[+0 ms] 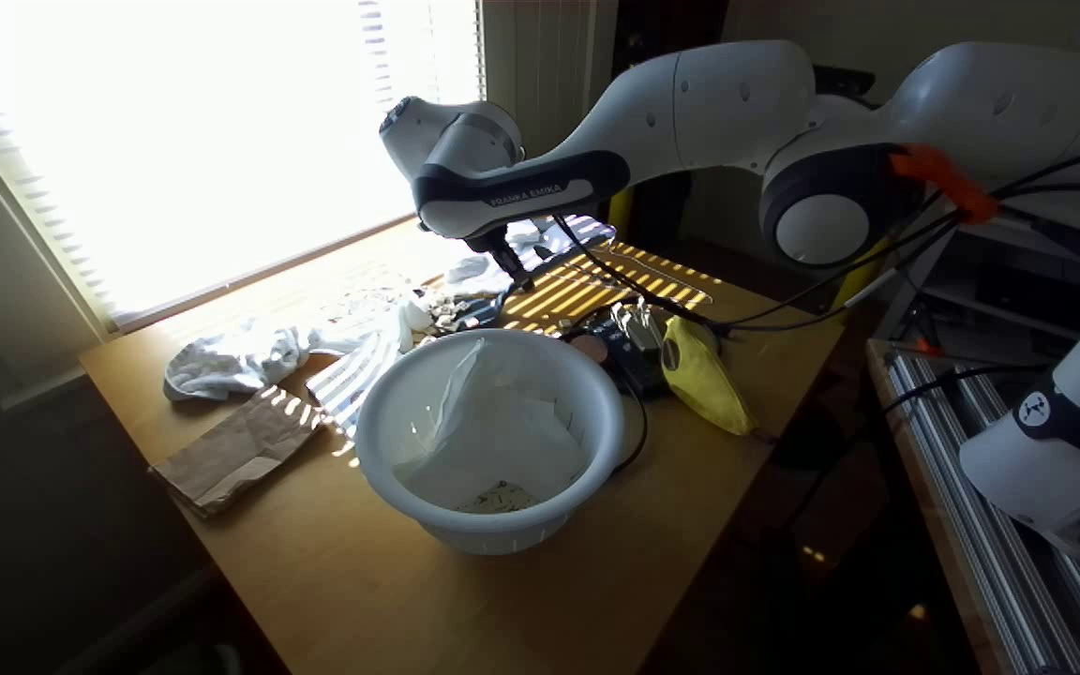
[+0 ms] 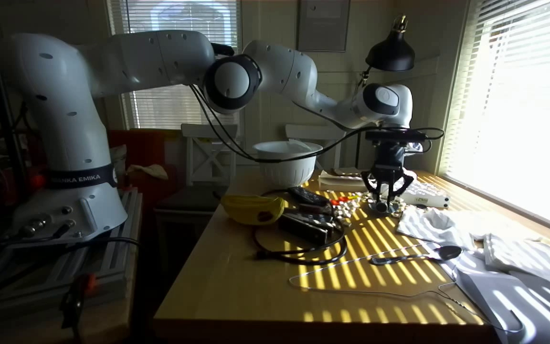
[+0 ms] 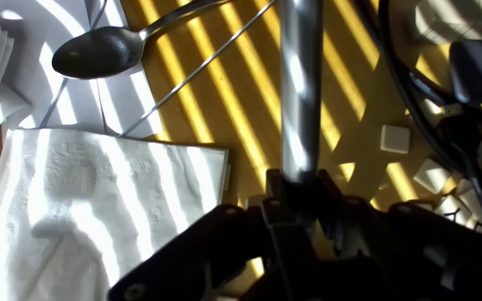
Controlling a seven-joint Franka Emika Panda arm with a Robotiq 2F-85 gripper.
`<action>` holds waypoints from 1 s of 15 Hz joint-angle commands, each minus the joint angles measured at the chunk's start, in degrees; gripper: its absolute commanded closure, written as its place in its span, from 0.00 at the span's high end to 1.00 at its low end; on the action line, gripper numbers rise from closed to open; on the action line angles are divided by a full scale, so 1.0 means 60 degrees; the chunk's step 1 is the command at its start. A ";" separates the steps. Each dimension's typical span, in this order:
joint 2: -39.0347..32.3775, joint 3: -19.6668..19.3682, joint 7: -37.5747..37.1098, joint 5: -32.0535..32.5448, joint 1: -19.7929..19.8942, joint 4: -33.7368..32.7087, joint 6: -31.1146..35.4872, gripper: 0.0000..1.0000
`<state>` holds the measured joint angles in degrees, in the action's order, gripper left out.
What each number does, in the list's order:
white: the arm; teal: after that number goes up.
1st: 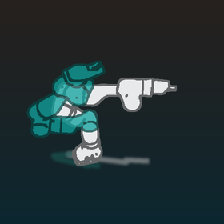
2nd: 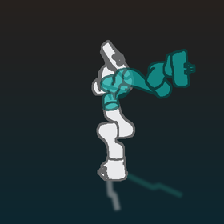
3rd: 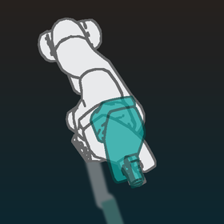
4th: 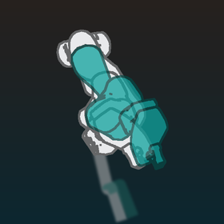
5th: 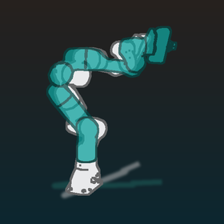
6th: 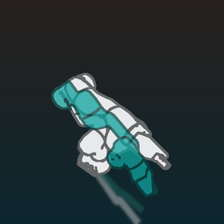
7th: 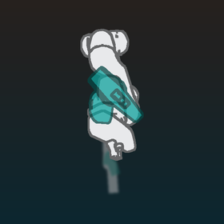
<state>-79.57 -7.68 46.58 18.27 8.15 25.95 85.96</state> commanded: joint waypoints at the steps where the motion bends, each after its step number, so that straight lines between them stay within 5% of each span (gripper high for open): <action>1: 0.0568 -0.0269 0.0992 0.0104 0.0062 0.0275 -0.0253 0.06; 15: 0.1370 -0.1250 0.3456 0.1444 -0.1248 0.0149 -0.0144 0.06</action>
<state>-72.96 -14.70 63.86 25.33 2.23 26.02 84.25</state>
